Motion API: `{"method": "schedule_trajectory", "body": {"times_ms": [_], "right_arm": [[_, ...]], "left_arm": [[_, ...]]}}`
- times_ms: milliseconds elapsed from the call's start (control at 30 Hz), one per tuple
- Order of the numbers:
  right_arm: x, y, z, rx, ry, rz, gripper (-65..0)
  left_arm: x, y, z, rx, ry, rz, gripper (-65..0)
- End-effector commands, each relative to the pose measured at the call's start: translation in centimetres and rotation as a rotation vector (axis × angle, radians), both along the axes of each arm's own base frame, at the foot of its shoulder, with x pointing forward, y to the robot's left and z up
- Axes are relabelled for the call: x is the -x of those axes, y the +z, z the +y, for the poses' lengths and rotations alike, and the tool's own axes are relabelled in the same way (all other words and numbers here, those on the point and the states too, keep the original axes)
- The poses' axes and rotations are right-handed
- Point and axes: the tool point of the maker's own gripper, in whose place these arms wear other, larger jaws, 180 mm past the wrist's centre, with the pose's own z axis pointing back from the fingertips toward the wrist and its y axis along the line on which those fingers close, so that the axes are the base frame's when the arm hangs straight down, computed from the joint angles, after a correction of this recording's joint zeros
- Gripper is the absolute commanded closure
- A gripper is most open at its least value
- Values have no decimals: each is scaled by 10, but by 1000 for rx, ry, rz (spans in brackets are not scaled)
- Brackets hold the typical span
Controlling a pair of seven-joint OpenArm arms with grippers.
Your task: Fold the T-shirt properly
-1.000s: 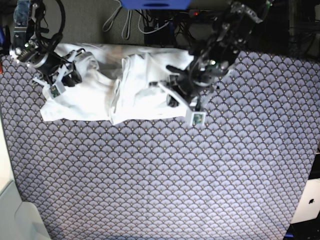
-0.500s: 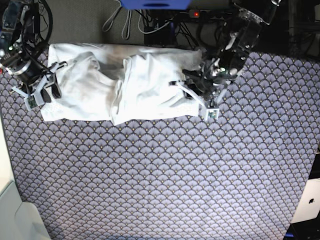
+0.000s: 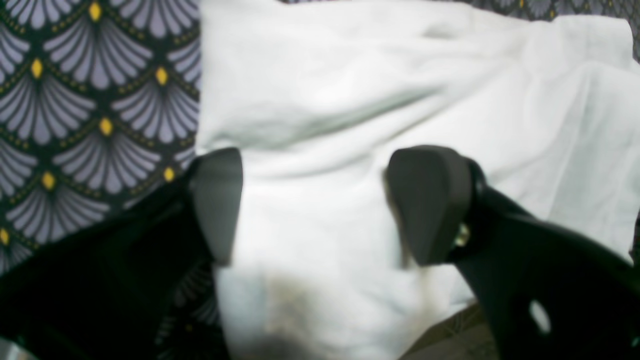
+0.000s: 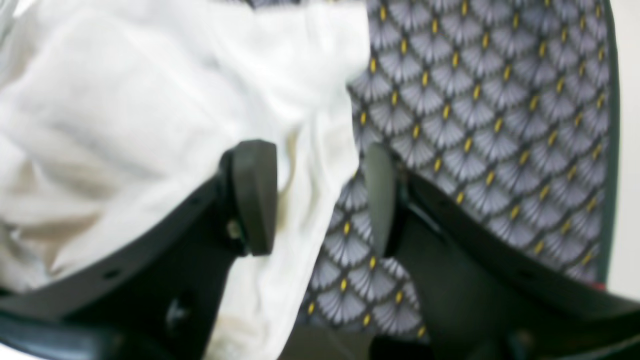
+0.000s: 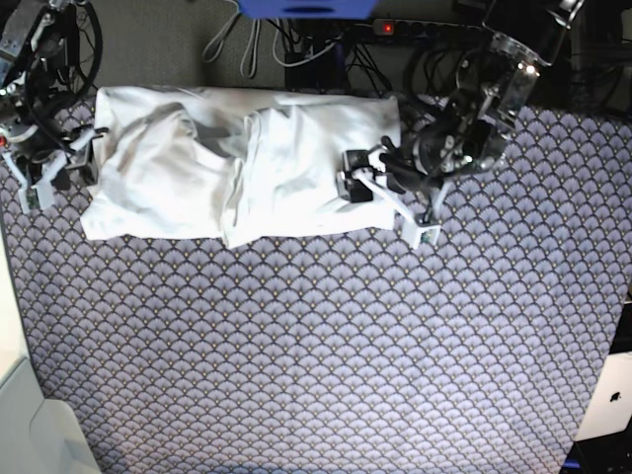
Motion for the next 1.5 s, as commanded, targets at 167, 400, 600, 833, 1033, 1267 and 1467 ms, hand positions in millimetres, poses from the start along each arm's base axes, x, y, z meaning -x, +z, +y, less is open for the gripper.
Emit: {"method": "schedule_trajectory", "body": {"times_ms": [167,400,600,833,1033,1267,1467], "right_arm": [[-1,-8,-15,-51,-56,6,-381],[4,-21,-13,-82,-65,37,-425],[4,-23,-8,-96,-67,36,-430],[4,-30,5,-128,-61,41,-430],[2,-38,16,-156,-42,54,-430],[0,-40,4,-148,-57,65,-430],[-6,-33,-11,-135,-86,40,-430]], "left_arm": [[0,1,4,-9,9,12,-497],[-1,1,4,-13,9,9,-497],[0,1,5,-15,8,11,-497],[0,0,5,-16,10,13,-497],[0,1,5,-14,9,14,-497],[0,1,5,-14,9,14,-496],[0,1,4,-13,9,13,-496]]}}
